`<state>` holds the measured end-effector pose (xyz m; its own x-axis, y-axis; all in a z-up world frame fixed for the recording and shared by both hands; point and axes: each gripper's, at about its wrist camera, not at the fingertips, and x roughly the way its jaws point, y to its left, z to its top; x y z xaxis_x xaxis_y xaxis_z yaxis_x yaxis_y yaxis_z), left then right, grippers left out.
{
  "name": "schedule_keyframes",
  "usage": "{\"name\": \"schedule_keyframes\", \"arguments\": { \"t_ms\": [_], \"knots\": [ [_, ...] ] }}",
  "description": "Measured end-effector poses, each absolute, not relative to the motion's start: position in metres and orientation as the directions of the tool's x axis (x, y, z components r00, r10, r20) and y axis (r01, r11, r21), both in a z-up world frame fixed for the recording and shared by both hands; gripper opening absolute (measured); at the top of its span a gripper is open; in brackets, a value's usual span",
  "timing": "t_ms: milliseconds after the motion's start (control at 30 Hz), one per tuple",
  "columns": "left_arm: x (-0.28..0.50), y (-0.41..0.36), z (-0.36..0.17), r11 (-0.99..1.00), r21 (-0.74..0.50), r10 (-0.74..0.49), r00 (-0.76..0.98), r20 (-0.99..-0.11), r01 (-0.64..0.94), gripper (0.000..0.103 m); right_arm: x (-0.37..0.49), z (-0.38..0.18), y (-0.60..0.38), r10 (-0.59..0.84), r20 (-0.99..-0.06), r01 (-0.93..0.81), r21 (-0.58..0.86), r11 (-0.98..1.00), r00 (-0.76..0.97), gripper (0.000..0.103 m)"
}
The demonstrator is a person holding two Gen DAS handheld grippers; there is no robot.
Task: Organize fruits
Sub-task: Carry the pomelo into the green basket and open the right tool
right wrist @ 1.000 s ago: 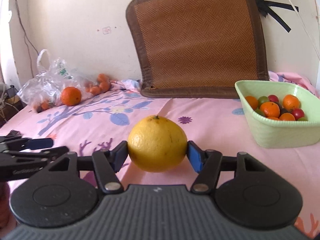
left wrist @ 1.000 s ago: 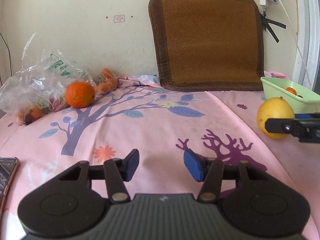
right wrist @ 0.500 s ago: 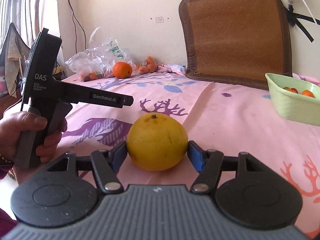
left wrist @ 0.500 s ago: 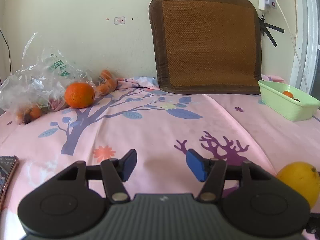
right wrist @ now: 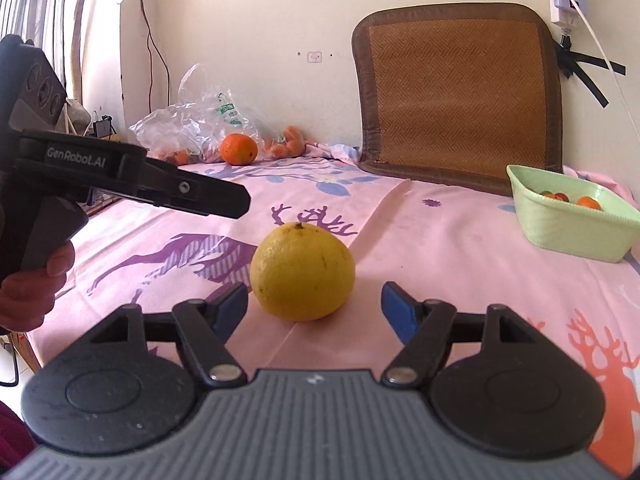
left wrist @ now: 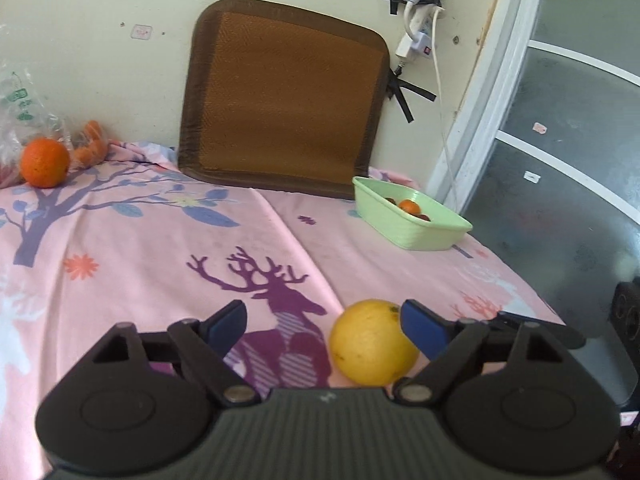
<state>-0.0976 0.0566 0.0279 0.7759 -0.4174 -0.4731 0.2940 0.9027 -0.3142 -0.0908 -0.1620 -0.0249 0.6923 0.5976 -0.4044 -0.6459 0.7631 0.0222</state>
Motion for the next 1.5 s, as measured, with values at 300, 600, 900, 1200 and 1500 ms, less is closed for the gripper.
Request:
{"name": "schedule_keyframes", "arguments": {
  "t_ms": [300, 600, 900, 1200, 1500],
  "knots": [
    [-0.086, 0.021, 0.012, 0.878, -0.293, -0.479, 0.683, -0.551, 0.38, 0.072, -0.085, -0.027, -0.153, 0.614, -0.412, -0.683, -0.029, 0.73, 0.674, 0.074],
    [-0.072, 0.008, 0.027, 0.877, -0.294, -0.481, 0.686, -0.546, 0.381, 0.061, -0.08, -0.015, -0.163, 0.599, -0.326, -0.646, -0.049, 0.762, 0.731, 0.063],
    [0.013, -0.077, 0.088, 0.836, -0.159, -0.533, 0.706, -0.466, 0.526, 0.062, -0.022, 0.023, -0.225, 0.422, -0.152, -0.439, -0.095, 0.894, 0.894, 0.063],
    [0.123, -0.159, 0.063, 0.803, -0.211, -0.573, 0.624, -0.532, 0.557, 0.063, 0.059, 0.007, -0.279, 0.296, -0.238, -0.307, -0.01, 0.952, 0.925, 0.063],
    [0.151, -0.175, 0.044, 0.834, -0.198, -0.531, 0.649, -0.545, 0.516, 0.066, 0.07, -0.001, -0.299, 0.243, -0.208, -0.233, 0.072, 0.97, 0.948, 0.066]
  ]
}}
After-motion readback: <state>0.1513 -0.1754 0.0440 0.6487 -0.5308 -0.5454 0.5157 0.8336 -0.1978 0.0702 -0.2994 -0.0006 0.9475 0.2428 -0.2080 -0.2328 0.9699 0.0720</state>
